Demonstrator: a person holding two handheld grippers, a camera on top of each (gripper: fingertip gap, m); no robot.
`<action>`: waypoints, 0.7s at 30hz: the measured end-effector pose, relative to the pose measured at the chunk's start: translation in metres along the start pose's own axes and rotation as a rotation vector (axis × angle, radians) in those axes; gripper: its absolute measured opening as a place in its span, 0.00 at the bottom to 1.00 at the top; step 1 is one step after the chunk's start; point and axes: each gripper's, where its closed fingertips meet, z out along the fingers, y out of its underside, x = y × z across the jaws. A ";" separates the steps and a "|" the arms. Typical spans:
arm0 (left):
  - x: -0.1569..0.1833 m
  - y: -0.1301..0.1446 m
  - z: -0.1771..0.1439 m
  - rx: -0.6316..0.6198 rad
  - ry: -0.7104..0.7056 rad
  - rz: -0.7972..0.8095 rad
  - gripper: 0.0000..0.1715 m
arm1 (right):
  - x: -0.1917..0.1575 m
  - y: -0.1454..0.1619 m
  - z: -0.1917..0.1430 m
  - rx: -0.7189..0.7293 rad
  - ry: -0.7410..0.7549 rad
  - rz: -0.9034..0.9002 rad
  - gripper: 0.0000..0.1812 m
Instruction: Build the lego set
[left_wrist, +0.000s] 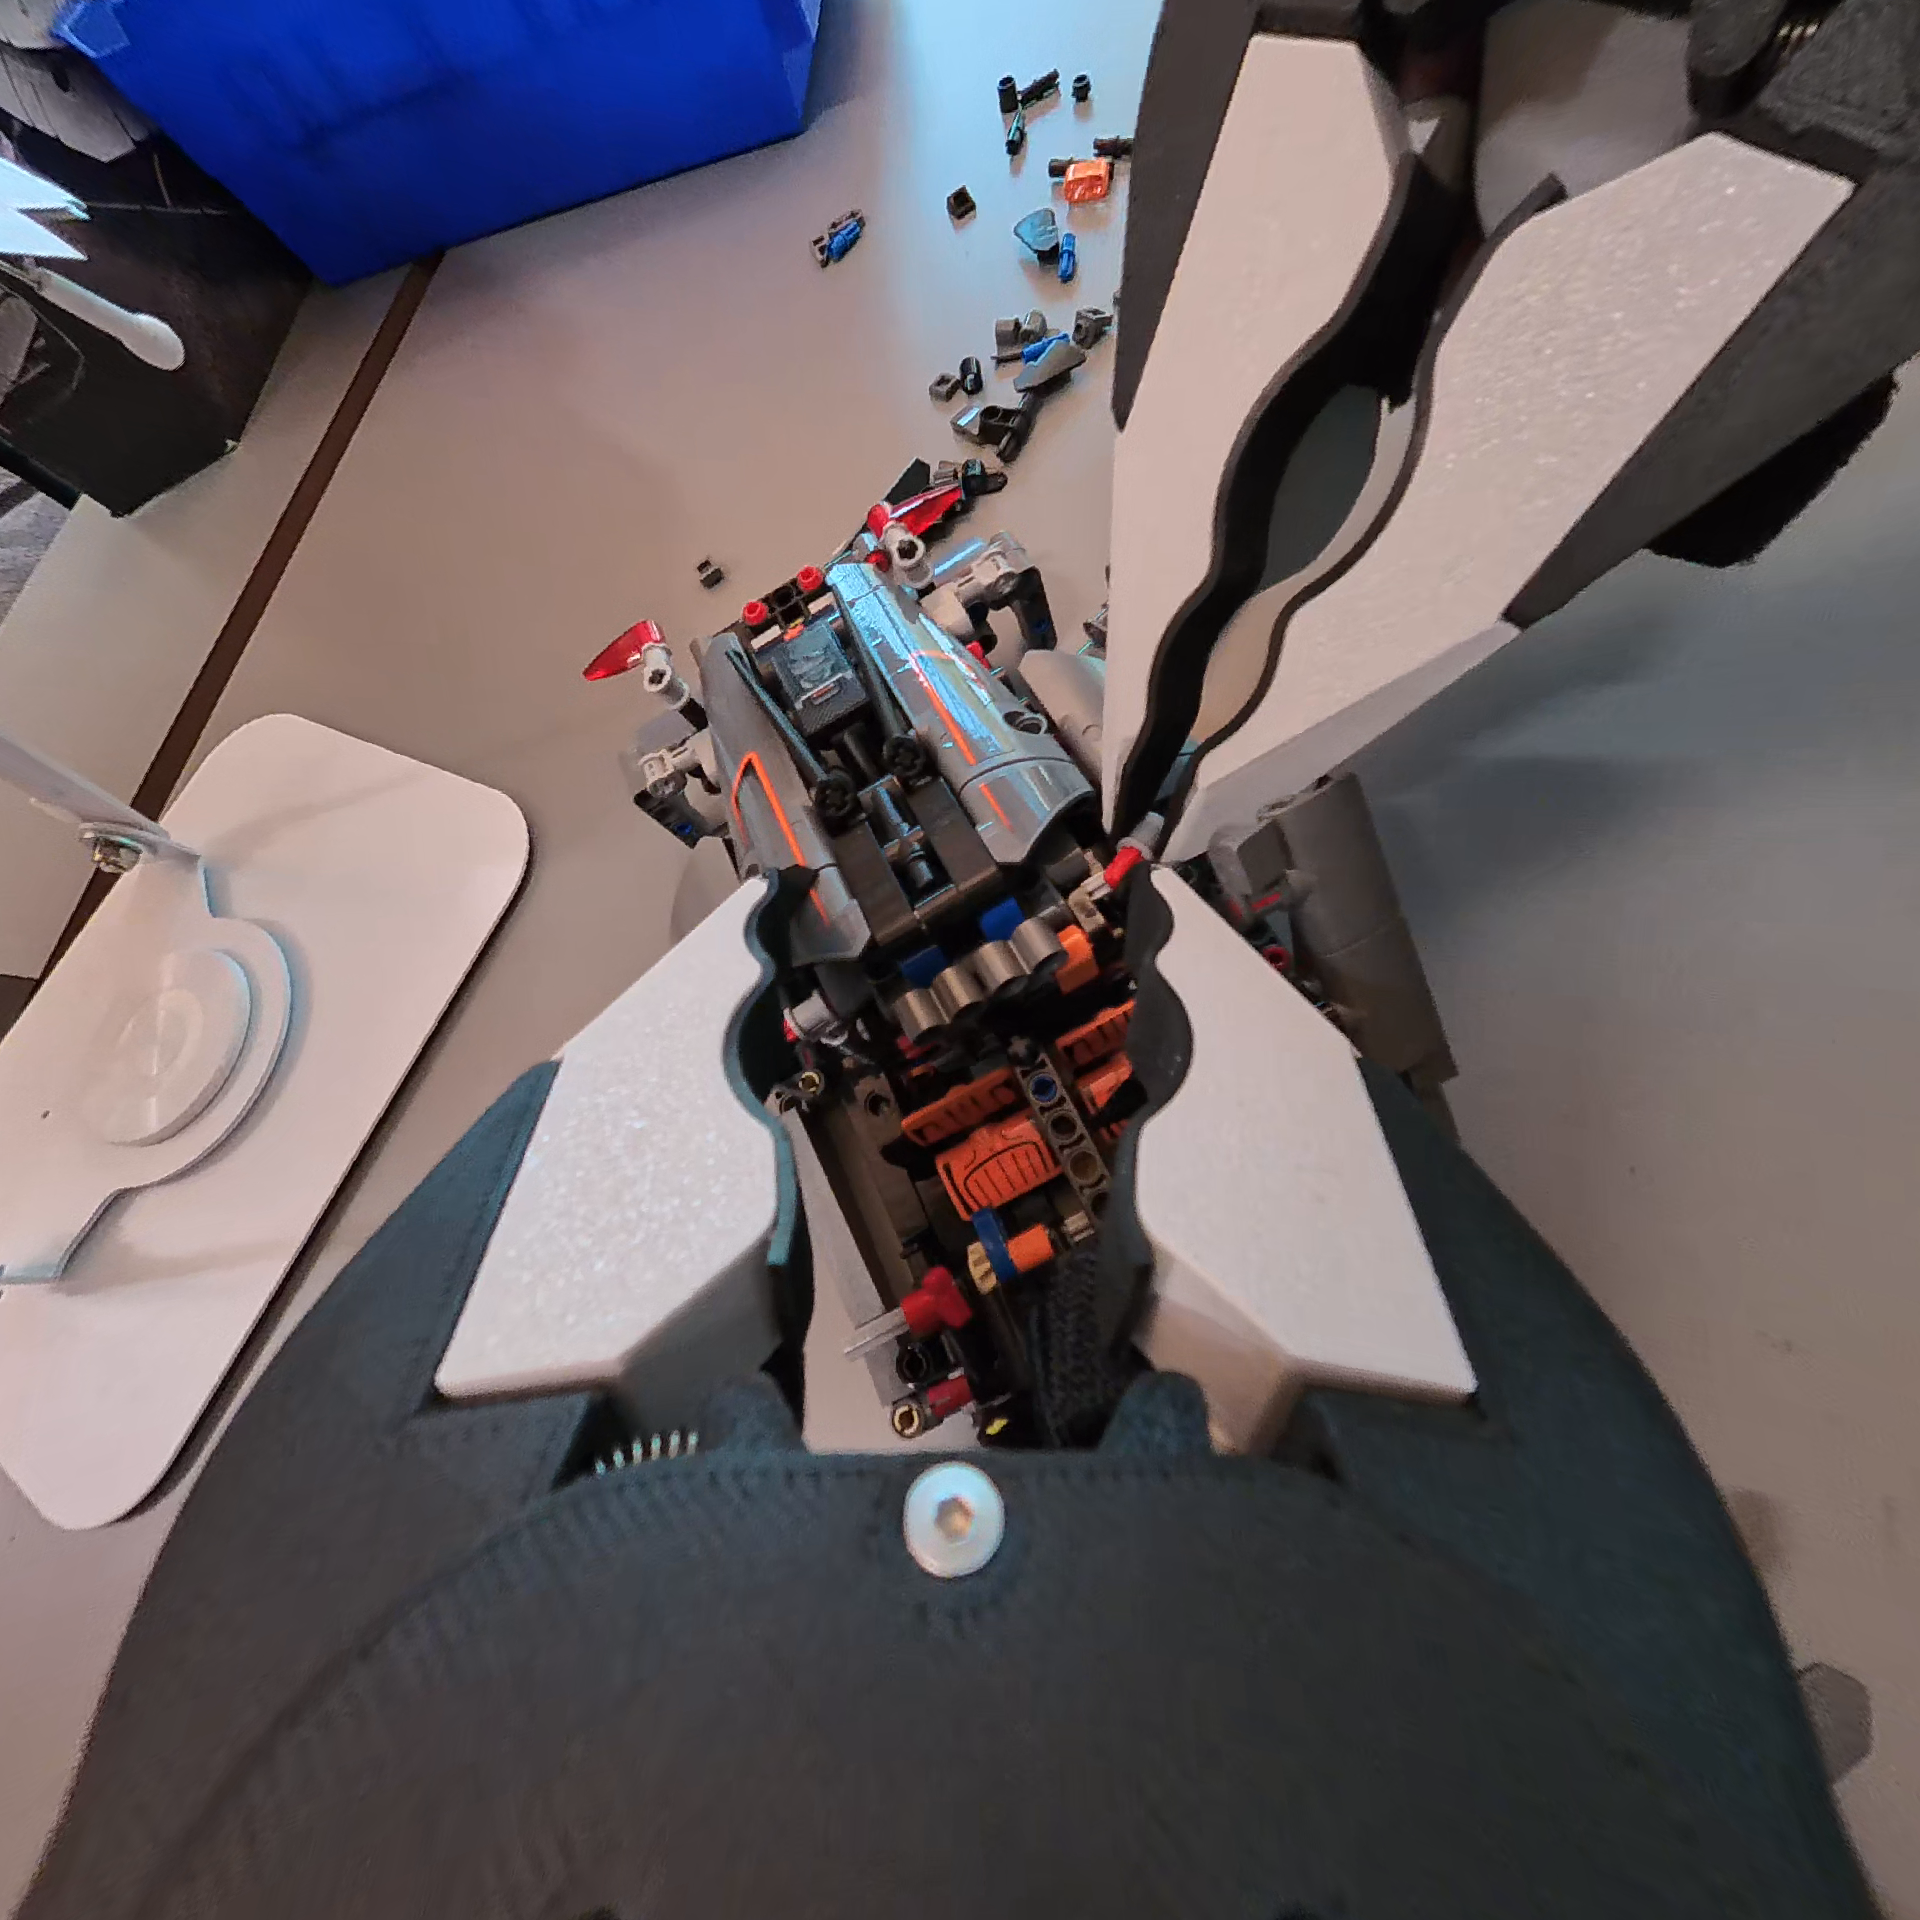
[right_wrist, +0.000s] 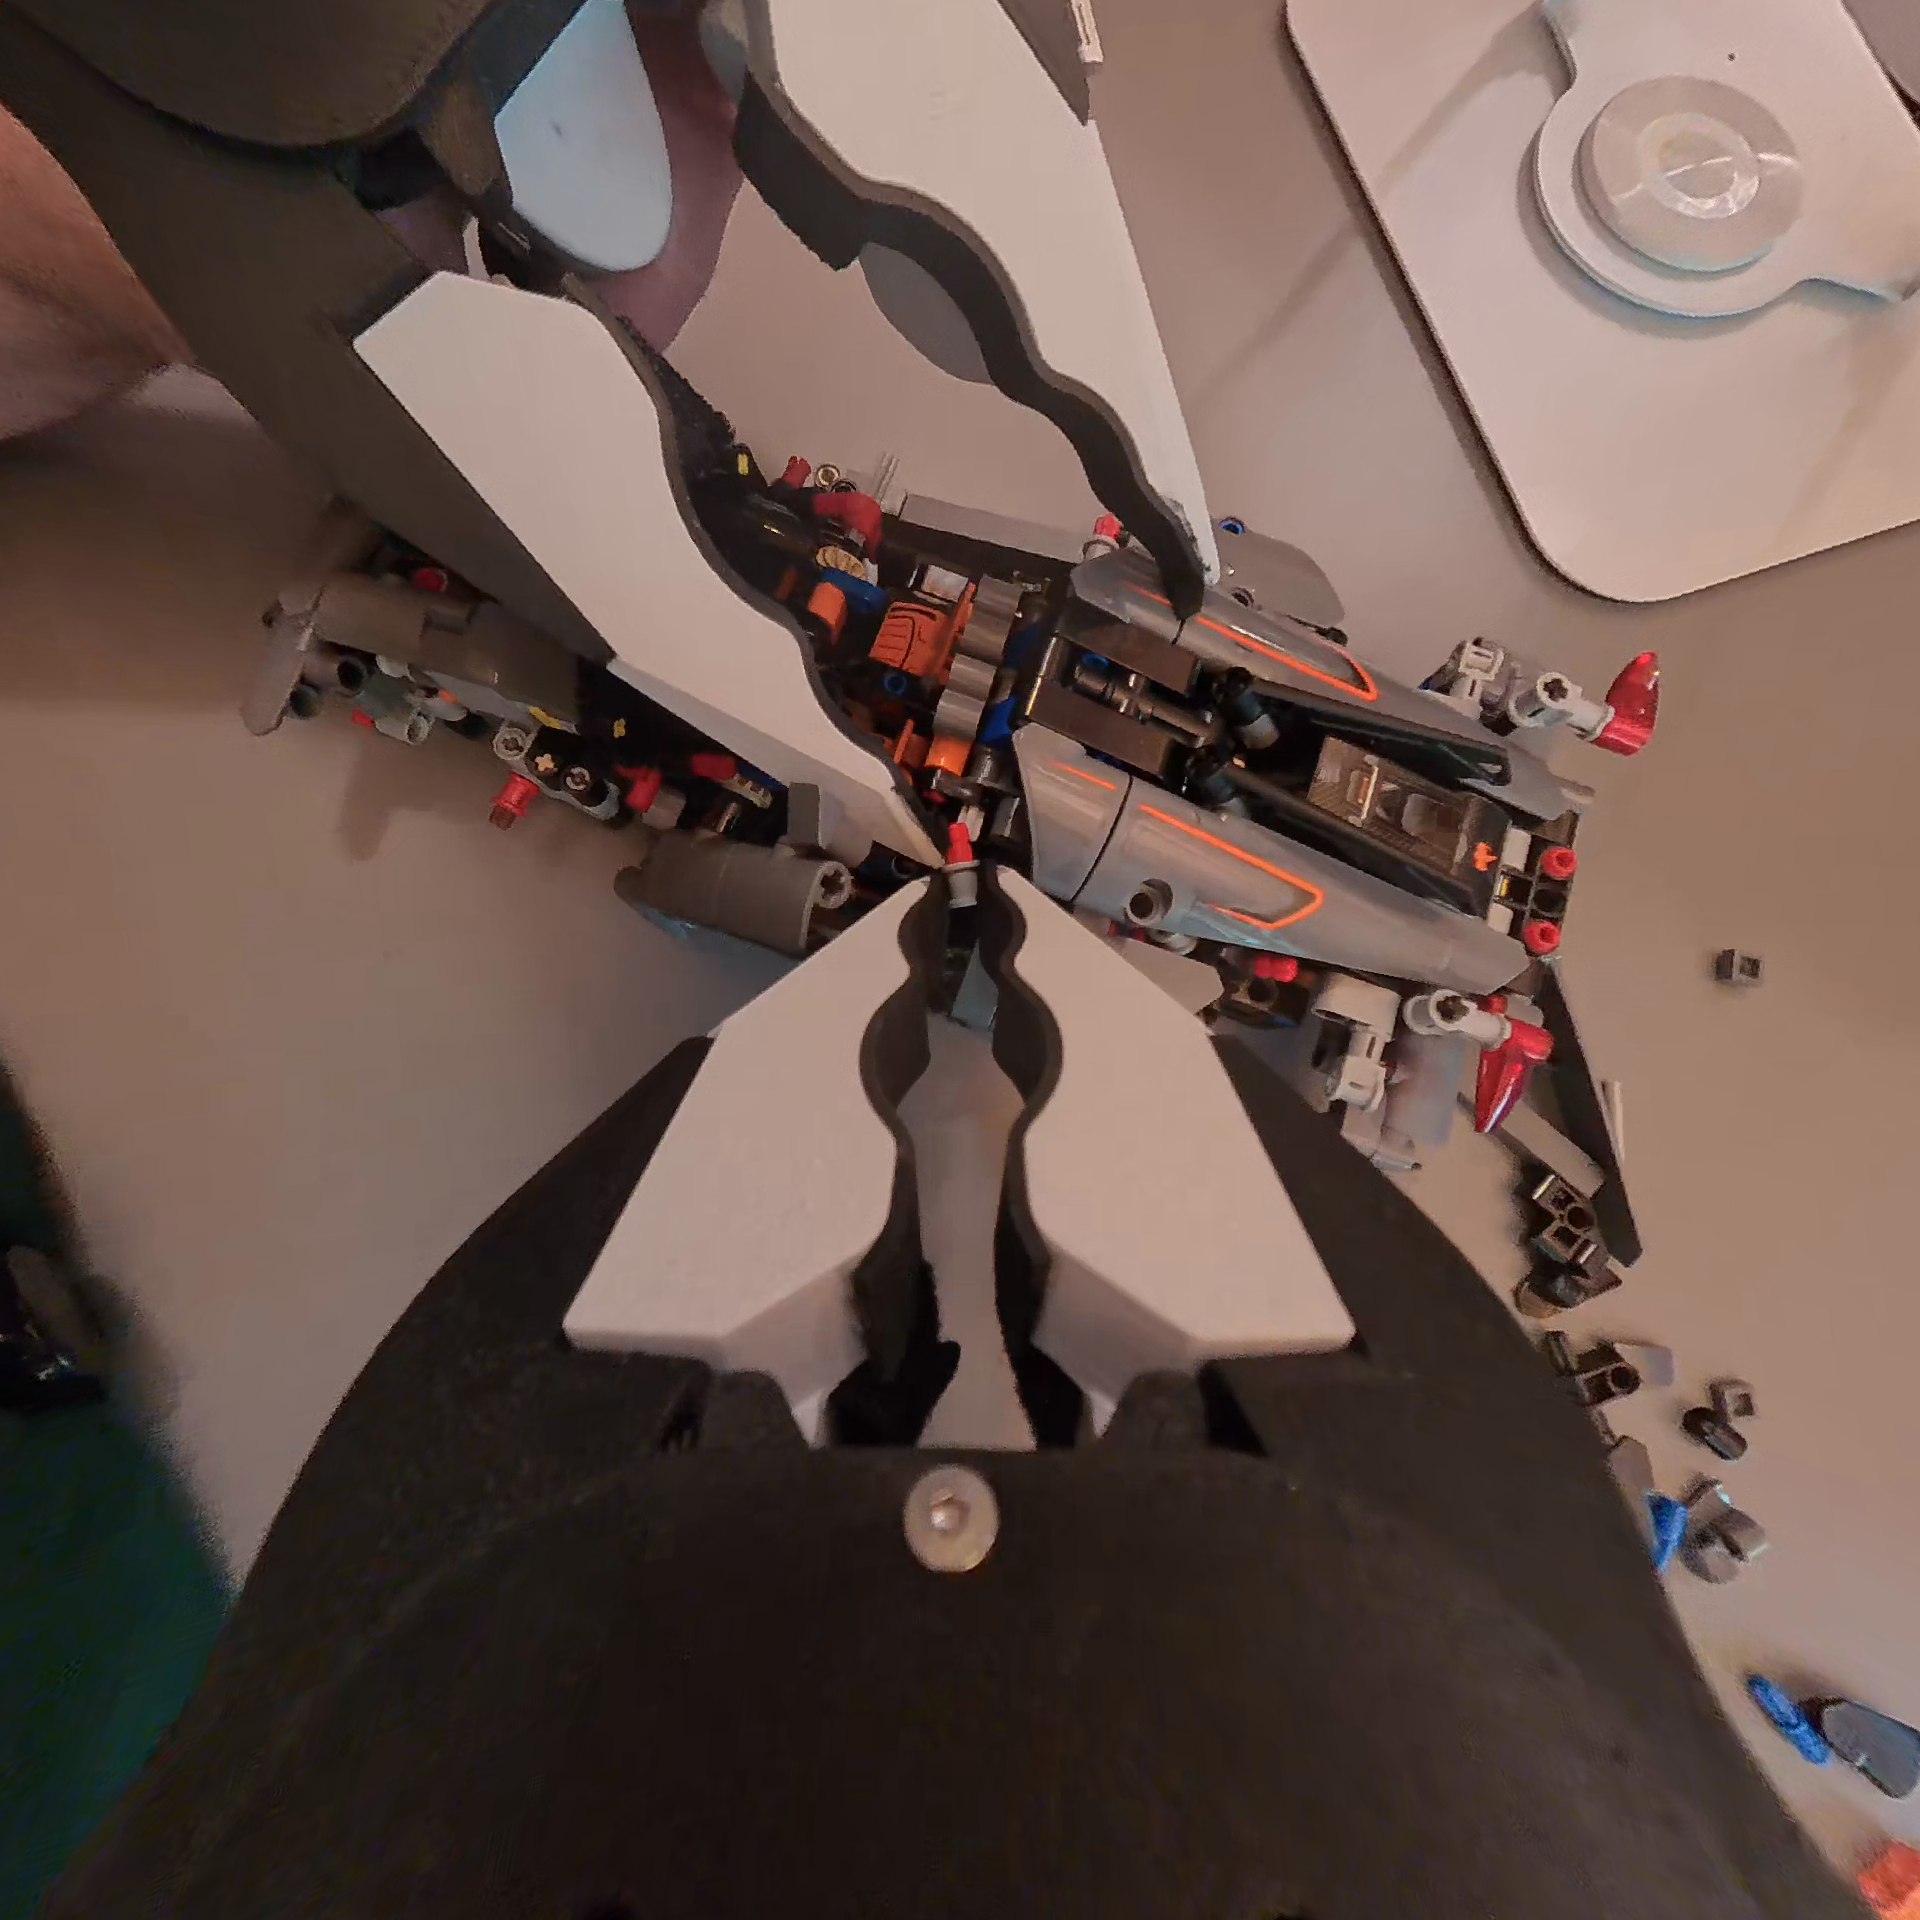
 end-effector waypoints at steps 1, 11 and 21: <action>0.000 0.000 0.000 0.001 0.000 -0.001 0.37 | 0.000 0.000 0.000 0.006 -0.002 0.010 0.02; 0.003 -0.003 0.003 0.005 0.012 0.000 0.37 | 0.001 0.003 -0.003 0.079 0.011 0.060 0.02; 0.005 -0.007 0.005 0.015 0.013 0.016 0.36 | 0.004 0.006 -0.005 0.029 0.011 0.048 0.02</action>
